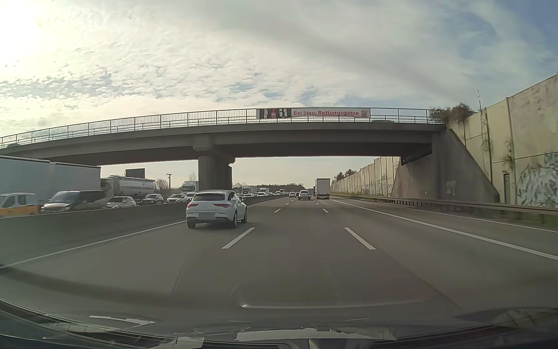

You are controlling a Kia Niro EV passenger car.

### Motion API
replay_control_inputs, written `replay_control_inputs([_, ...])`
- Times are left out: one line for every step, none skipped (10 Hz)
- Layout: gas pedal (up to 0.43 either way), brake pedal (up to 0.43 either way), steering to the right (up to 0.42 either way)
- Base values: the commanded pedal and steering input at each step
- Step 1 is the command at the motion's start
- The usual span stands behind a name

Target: Follow the waypoints while adhering to traffic rules and regulations

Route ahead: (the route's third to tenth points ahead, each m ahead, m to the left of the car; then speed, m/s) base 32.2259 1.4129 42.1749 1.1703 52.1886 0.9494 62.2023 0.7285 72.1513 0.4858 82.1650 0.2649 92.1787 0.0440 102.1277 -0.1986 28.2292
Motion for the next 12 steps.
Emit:
replay_control_inputs([0.26, 0.0, -0.001])
replay_control_inputs([0.26, 0.0, -0.001])
replay_control_inputs([0.26, 0.0, 0.0])
replay_control_inputs([0.26, 0.0, 0.0])
replay_control_inputs([0.26, 0.0, 0.001])
replay_control_inputs([0.26, 0.0, 0.001])
replay_control_inputs([0.26, 0.0, 0.001])
replay_control_inputs([0.26, 0.0, 0.001])
replay_control_inputs([0.26, 0.0, 0.002])
replay_control_inputs([0.26, 0.0, 0.002])
replay_control_inputs([0.26, 0.0, 0.001])
replay_control_inputs([0.26, 0.0, 0.001])
